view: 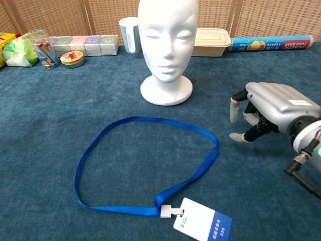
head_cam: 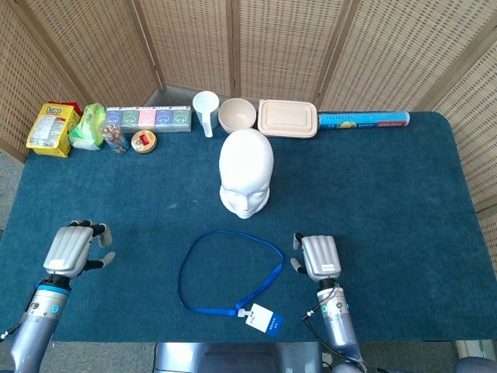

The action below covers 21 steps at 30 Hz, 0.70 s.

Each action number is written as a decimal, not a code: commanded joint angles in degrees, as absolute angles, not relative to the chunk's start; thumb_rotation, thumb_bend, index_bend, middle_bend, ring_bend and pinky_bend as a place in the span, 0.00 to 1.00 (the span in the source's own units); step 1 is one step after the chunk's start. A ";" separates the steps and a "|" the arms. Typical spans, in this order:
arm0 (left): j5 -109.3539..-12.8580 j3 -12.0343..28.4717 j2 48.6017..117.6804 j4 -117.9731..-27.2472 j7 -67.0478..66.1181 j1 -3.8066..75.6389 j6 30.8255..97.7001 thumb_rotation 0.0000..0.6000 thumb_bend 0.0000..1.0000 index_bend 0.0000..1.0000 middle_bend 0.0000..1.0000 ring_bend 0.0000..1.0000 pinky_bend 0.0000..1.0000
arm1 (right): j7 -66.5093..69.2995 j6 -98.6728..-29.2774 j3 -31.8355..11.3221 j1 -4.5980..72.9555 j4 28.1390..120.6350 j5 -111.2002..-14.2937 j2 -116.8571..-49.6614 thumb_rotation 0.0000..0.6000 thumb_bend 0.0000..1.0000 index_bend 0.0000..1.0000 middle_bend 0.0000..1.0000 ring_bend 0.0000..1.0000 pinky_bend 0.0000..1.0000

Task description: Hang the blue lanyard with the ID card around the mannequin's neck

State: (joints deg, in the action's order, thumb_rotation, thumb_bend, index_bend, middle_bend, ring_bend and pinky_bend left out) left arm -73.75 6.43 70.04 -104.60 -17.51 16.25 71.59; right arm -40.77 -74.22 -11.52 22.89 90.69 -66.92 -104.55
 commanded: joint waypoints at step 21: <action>-70.62 5.55 70.53 -104.49 -16.91 17.34 69.91 1.00 0.23 0.55 0.59 0.42 0.37 | -46.28 -70.97 -13.54 28.43 84.63 -59.98 -110.47 0.93 0.27 0.53 0.93 1.00 1.00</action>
